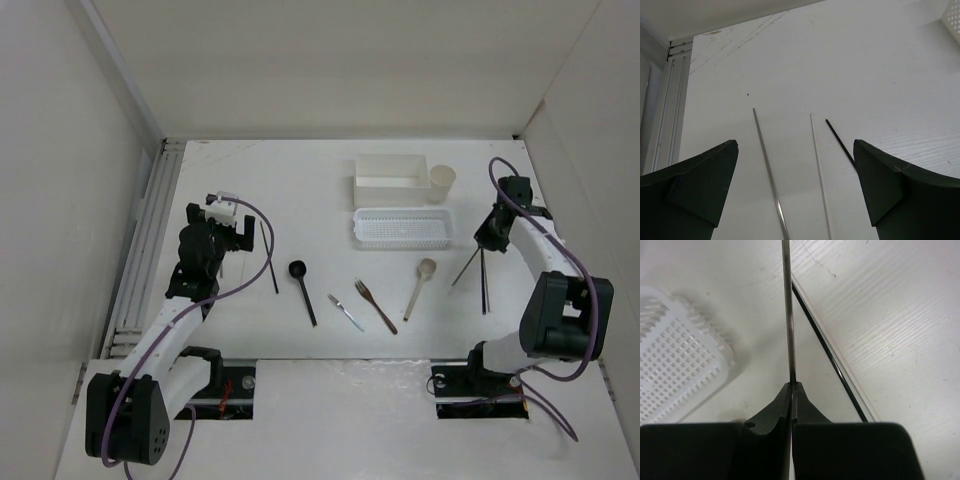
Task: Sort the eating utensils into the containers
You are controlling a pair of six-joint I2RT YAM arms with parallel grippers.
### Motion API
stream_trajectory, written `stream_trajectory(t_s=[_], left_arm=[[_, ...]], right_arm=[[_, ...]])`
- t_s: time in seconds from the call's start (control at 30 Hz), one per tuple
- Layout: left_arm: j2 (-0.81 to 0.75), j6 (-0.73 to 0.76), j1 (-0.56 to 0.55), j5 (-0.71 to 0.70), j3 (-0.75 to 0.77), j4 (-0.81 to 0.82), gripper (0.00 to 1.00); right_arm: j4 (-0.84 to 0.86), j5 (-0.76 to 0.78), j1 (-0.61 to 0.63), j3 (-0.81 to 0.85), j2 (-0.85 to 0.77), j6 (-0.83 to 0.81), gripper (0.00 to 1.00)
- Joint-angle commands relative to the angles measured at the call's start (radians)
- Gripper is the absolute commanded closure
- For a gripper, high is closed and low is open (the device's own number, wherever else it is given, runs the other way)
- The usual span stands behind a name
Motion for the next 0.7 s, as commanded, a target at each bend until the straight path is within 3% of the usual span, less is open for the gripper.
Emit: stream_trajectory(t_s=[0.0, 0.2, 0.4, 0.5, 0.67], left_arm=[[-0.013, -0.003, 0.001, 0.005, 0.001, 0.053, 0.0], [-0.013, 0.007, 0.001, 0.005, 0.001, 0.053, 0.0], [-0.013, 0.007, 0.001, 0.015, 0.001, 0.053, 0.0], [-0.013, 0.007, 0.001, 0.015, 0.01, 0.053, 0.0], [-0.013, 0.016, 0.001, 0.015, 0.01, 0.053, 0.0]], right_arm=[[-0.009, 0.041, -0.004, 0.039, -0.014, -0.002, 1.0], [0.096, 0.045, -0.003, 0.069, -0.119, -0.163, 1.0], [0.377, 0.027, 0.106, 0.07, -0.35, -0.626, 1.0], [0.43, -0.115, 0.155, 0.082, -0.374, -0.821, 1.0], [0.38, -0.333, 0.304, 0.196, -0.241, -1.14, 1.0]])
